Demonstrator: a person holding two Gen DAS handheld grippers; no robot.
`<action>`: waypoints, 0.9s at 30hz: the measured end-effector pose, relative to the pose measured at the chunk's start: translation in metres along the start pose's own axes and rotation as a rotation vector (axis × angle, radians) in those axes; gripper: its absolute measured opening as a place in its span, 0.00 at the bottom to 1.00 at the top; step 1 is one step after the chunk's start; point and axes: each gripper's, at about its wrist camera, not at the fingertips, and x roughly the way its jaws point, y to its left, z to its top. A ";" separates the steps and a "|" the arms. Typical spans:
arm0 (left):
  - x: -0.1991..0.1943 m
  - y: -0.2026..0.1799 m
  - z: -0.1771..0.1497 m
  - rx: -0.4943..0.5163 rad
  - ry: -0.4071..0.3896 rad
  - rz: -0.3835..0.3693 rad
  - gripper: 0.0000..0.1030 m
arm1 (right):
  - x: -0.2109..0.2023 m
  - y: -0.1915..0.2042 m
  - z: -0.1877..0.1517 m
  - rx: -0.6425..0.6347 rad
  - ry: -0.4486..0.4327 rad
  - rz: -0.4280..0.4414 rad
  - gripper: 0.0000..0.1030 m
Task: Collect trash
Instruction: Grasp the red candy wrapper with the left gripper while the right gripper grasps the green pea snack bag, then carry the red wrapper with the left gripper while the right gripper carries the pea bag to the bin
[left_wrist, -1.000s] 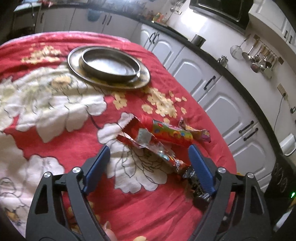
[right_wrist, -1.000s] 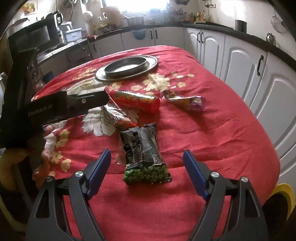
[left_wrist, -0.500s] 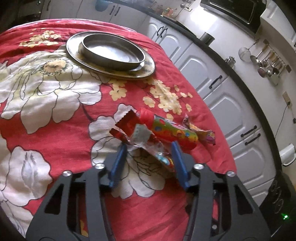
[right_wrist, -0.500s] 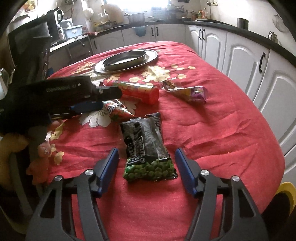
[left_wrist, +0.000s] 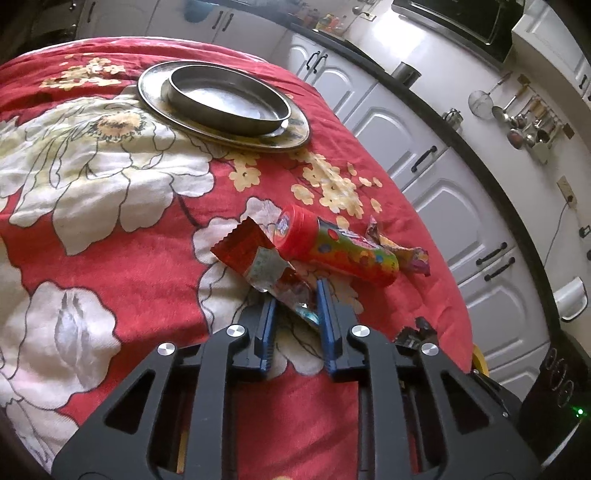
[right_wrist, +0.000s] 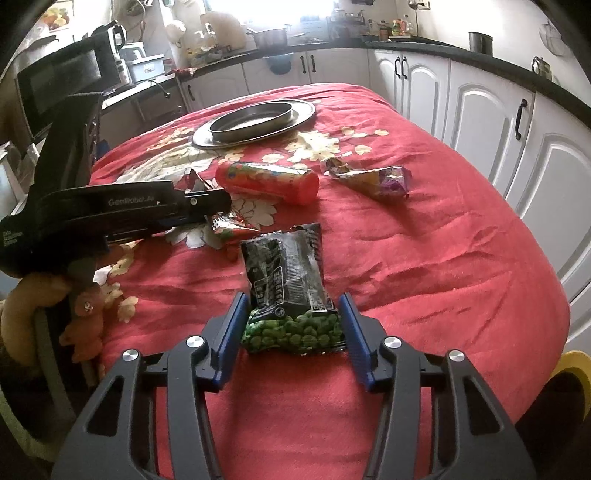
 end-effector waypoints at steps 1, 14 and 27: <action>-0.001 0.000 0.000 0.003 0.000 -0.004 0.12 | 0.000 0.000 0.000 0.000 0.001 0.002 0.45; -0.027 -0.019 -0.008 0.111 -0.043 -0.023 0.08 | -0.015 0.002 0.000 0.005 -0.025 0.010 0.29; -0.050 -0.040 -0.013 0.176 -0.075 -0.046 0.05 | -0.045 -0.011 0.007 0.032 -0.092 -0.020 0.29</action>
